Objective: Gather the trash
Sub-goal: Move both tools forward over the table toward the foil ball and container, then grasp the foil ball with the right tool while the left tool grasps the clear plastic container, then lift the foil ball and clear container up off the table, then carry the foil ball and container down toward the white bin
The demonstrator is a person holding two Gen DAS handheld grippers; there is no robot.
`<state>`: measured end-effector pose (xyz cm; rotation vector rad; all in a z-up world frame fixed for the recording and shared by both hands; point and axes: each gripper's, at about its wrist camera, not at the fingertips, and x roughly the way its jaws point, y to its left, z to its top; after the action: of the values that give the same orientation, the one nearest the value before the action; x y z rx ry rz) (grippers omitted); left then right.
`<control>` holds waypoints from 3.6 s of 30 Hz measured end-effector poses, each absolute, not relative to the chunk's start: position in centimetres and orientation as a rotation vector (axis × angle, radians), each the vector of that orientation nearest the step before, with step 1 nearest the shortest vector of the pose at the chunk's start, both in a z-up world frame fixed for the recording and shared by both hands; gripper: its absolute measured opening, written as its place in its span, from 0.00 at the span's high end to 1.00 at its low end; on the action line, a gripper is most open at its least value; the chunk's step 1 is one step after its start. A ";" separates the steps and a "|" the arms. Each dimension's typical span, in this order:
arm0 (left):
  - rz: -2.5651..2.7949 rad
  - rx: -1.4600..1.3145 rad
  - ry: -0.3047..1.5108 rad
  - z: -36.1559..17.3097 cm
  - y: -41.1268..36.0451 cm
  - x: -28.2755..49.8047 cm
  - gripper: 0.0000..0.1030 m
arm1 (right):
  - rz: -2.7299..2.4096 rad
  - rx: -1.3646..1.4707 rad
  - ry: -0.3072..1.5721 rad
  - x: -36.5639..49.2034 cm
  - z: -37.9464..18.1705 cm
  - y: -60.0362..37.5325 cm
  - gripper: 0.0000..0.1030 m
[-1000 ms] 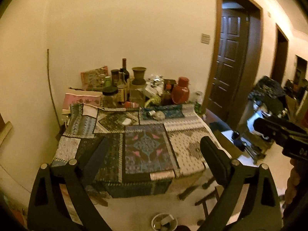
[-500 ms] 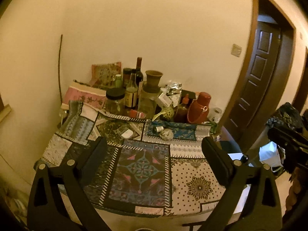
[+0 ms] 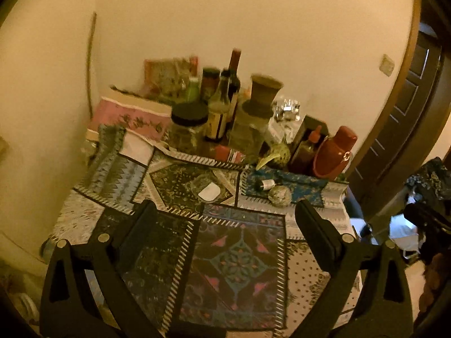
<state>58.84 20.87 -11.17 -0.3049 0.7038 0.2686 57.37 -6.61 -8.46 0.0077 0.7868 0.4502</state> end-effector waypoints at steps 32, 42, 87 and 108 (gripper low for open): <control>0.153 -0.423 1.069 -32.5 34.1 77.9 0.73 | 0.306 0.068 1.253 75.8 -29.5 6.7 0.35; 0.135 -0.376 1.104 -33.0 33.1 78.6 0.99 | 0.338 0.058 1.229 74.1 -28.9 6.9 0.55; 0.145 -0.239 0.582 -6.5 8.6 52.2 0.99 | 0.575 0.060 0.729 51.5 -7.8 -13.6 0.55; -0.003 -0.179 0.540 -5.5 12.9 31.1 0.99 | 0.441 0.122 0.708 30.6 -6.6 -9.4 0.55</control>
<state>31.10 12.94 -5.54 -0.1787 0.5401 -0.0029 30.59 -9.40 -6.63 0.1224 0.7081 0.4411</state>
